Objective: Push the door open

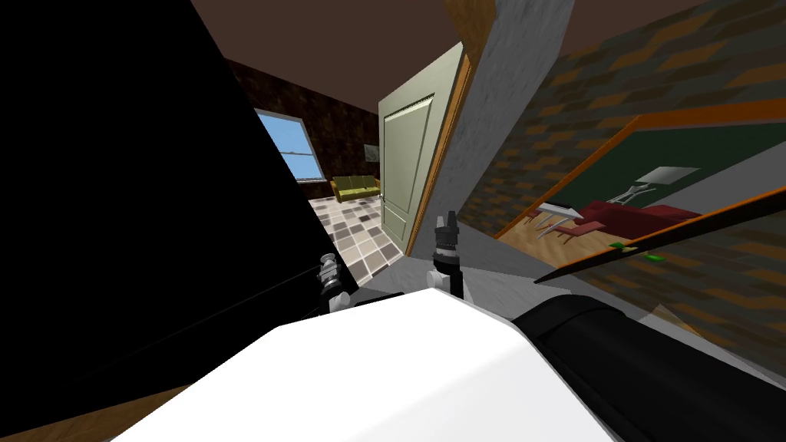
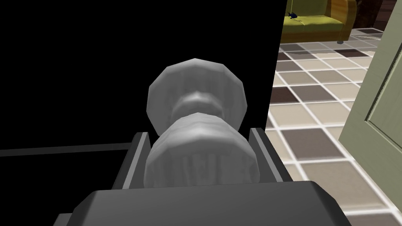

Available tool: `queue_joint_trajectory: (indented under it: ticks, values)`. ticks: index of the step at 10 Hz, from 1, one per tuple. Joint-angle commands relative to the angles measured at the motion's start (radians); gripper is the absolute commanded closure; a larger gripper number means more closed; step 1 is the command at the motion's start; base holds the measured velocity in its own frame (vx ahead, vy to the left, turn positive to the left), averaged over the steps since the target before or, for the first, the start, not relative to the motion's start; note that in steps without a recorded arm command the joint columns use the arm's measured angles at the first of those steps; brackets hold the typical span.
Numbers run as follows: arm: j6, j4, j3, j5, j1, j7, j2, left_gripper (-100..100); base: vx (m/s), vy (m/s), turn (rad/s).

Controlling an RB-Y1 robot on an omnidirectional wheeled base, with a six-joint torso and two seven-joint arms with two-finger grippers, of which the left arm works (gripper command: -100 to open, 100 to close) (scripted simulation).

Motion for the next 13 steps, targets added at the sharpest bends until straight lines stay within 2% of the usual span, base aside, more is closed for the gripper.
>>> queue_joint_trajectory:
  ticks: [1, 4, 5, 9, 13]
  values:
    - [-0.001, 0.001, 0.000, 0.000, 0.003, 0.000, -0.001, 100, -0.010, -0.006, 0.000]
    - [-0.001, 0.001, 0.000, 0.000, 0.003, 0.000, -0.001, 100, 0.000, 0.000, 0.000]
    - [0.000, 0.001, 0.020, -0.002, -0.002, -0.001, 0.008, 100, 0.105, 0.008, 0.000]
    - [-0.002, 0.004, 0.080, -0.008, -0.006, -0.003, 0.022, 100, 0.191, 0.010, 0.018]
    - [-0.004, 0.007, 0.134, -0.014, -0.009, -0.004, 0.029, 100, 0.155, 0.032, 0.010]
